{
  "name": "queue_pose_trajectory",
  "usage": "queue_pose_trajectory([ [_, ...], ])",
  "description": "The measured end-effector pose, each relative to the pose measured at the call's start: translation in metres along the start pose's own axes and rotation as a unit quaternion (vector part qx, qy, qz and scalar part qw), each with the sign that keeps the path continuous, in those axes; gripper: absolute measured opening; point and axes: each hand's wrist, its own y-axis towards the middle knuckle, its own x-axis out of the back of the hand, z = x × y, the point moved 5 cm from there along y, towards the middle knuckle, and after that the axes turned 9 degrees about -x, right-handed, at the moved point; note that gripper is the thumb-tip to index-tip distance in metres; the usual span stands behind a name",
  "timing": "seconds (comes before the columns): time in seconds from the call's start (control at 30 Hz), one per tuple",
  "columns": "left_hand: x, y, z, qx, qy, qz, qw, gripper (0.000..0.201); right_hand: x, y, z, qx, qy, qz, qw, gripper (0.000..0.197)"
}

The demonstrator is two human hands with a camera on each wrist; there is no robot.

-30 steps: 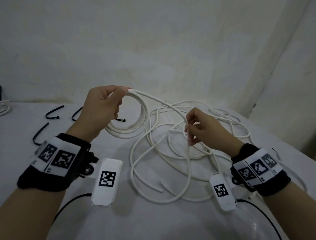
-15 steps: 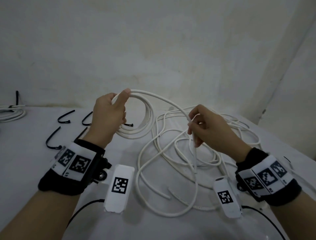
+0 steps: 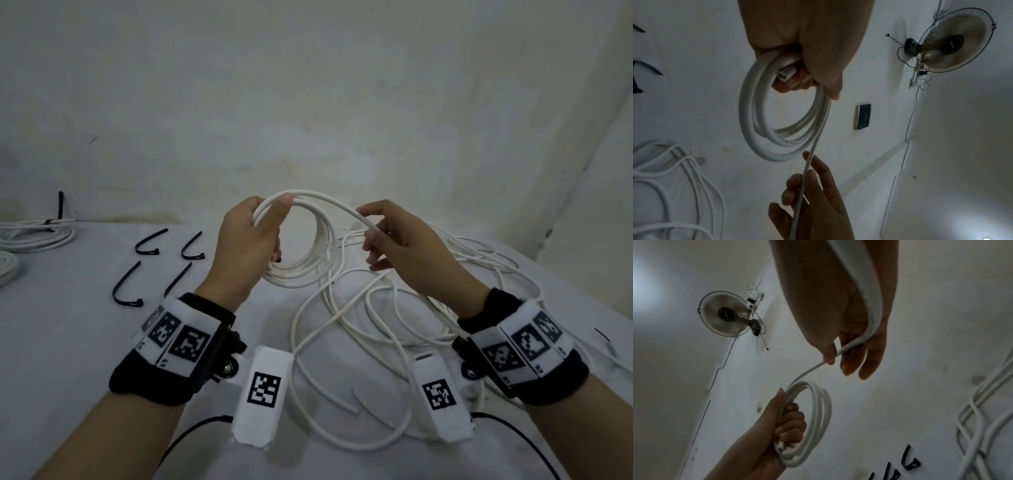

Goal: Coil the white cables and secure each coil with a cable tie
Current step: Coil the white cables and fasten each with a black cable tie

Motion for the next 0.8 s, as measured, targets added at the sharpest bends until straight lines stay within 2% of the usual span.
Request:
queue_pose_trajectory([
  [0.07,-0.001,0.0,-0.001,0.0,-0.005,0.025,1.0,0.038,0.001,0.002,0.001,-0.01,0.02,-0.003,1.0,0.013],
  [0.17,-0.005,-0.001,-0.005,-0.006,-0.011,0.069,0.998,0.041,0.005,0.005,-0.002,-0.018,0.095,-0.007,0.995,0.015],
  [0.3,-0.013,-0.005,-0.004,0.005,-0.007,0.097,0.995,0.038,0.017,0.009,0.0,-0.005,0.227,-0.063,0.972,0.022],
  [0.53,-0.021,-0.008,0.001,0.034,0.008,0.129,0.991,0.034,0.032,0.011,0.011,0.032,0.309,-0.146,0.939,0.024],
  [0.6,-0.021,-0.008,0.002,0.038,0.008,0.114,0.993,0.035,0.031,0.011,0.01,0.039,0.314,-0.161,0.935,0.023],
  [0.7,-0.011,-0.004,0.003,0.044,-0.027,0.042,0.998,0.037,0.015,0.009,0.001,0.057,0.28,-0.184,0.94,0.023],
  [0.8,0.002,0.001,0.005,0.07,-0.104,-0.04,0.991,0.036,-0.014,0.003,-0.009,0.065,0.211,-0.144,0.965,0.018],
])
